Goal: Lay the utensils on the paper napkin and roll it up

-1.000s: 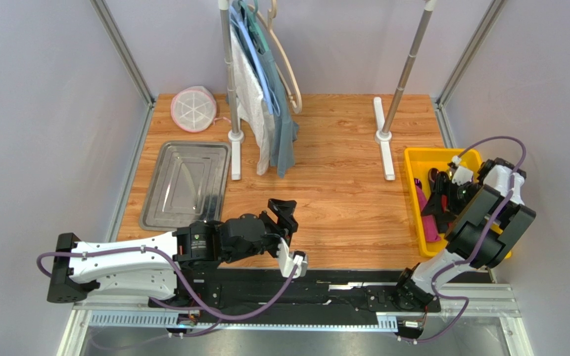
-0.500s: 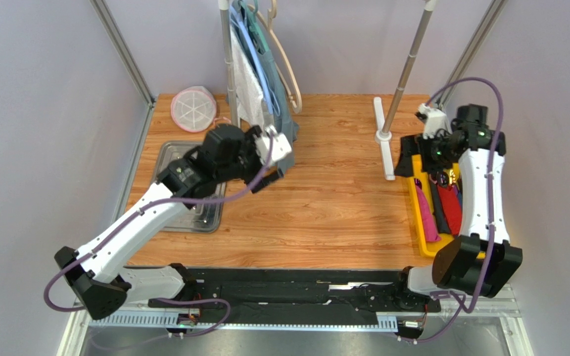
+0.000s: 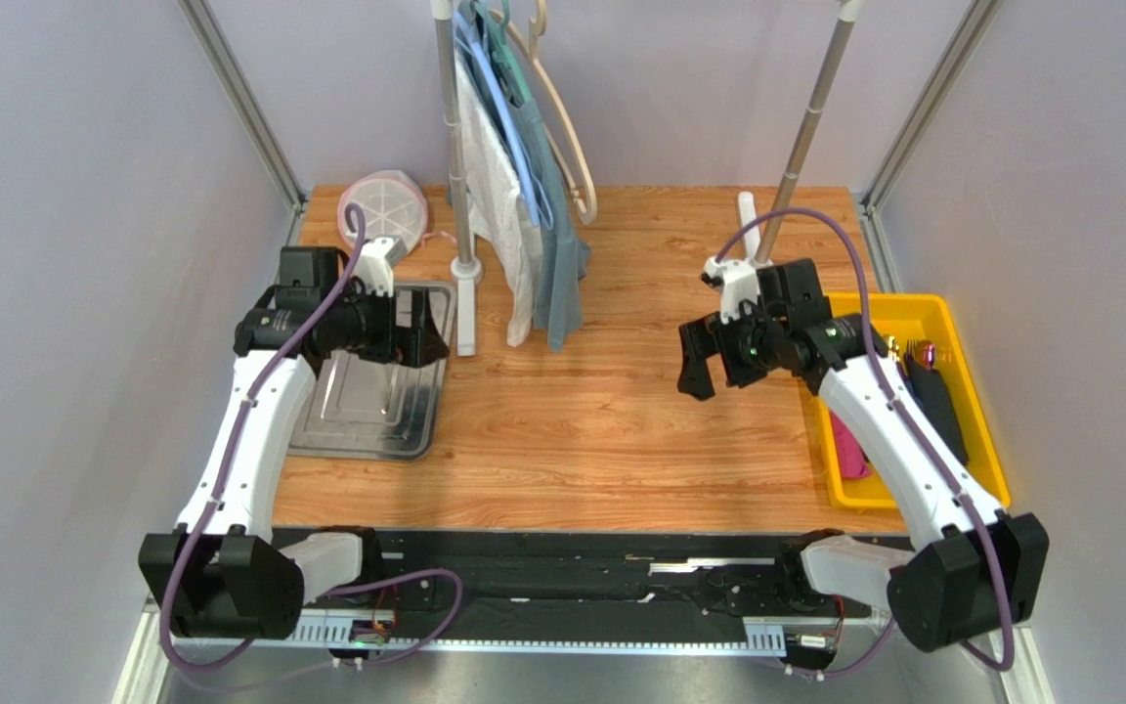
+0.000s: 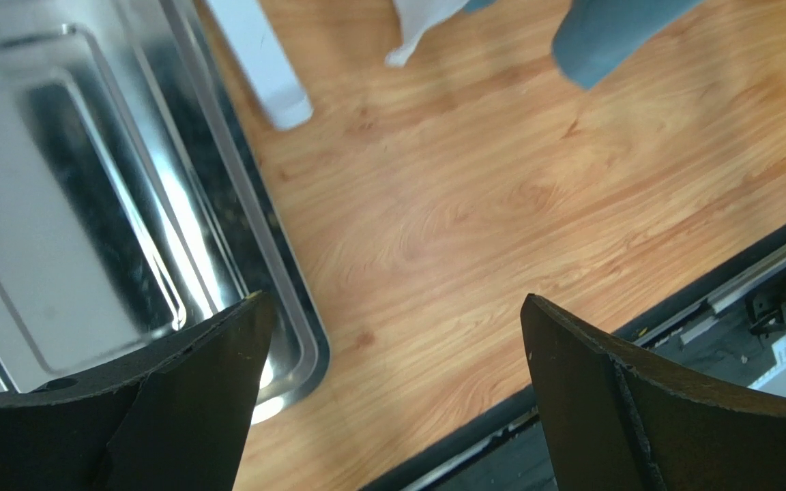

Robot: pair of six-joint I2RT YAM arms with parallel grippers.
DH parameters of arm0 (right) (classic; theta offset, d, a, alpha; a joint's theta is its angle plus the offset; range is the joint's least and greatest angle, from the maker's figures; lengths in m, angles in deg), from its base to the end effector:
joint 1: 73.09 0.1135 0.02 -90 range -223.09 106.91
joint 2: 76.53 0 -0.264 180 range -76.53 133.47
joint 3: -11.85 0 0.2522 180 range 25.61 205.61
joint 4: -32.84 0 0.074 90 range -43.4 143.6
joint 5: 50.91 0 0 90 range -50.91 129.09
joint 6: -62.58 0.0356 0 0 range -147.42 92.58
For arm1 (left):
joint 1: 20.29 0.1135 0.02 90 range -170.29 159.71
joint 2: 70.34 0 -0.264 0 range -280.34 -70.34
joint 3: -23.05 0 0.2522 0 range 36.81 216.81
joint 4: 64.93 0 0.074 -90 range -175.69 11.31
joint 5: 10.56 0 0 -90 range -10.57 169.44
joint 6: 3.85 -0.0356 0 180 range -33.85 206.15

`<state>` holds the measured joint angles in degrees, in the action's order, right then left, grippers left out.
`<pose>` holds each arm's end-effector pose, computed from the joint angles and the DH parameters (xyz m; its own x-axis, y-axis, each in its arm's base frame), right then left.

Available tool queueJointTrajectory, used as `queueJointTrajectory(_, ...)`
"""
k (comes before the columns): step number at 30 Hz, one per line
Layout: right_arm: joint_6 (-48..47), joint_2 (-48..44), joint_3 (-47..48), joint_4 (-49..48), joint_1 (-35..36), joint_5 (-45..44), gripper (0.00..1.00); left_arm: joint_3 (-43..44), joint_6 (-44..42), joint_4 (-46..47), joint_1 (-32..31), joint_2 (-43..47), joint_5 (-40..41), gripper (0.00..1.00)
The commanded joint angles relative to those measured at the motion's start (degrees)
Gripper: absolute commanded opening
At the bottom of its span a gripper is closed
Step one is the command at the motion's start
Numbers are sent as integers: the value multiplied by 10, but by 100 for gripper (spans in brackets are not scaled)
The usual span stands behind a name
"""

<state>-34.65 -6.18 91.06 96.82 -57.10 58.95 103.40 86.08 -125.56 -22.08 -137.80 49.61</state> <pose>0.2292 0.0783 0.3128 -0.7262 -0.3312 -0.6024 -0.5415 0.8154 0.2045 0.2345 -0.0250 0.3360 -0.7393 0.0242 -0.6729 0.3624 0.8566 -0.3673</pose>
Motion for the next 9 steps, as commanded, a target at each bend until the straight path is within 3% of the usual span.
queueJointTrajectory(1,27,-102,-64,-63,0,-78,100,-42,-23,-26,13,40,27,99)
queueJointTrajectory(4,24,-137,-88,-41,-10,-97,100,-81,-19,-3,14,68,30,99)
queueJointTrajectory(9,28,-187,-106,-40,-43,-102,100,-77,-25,-8,14,111,35,99)
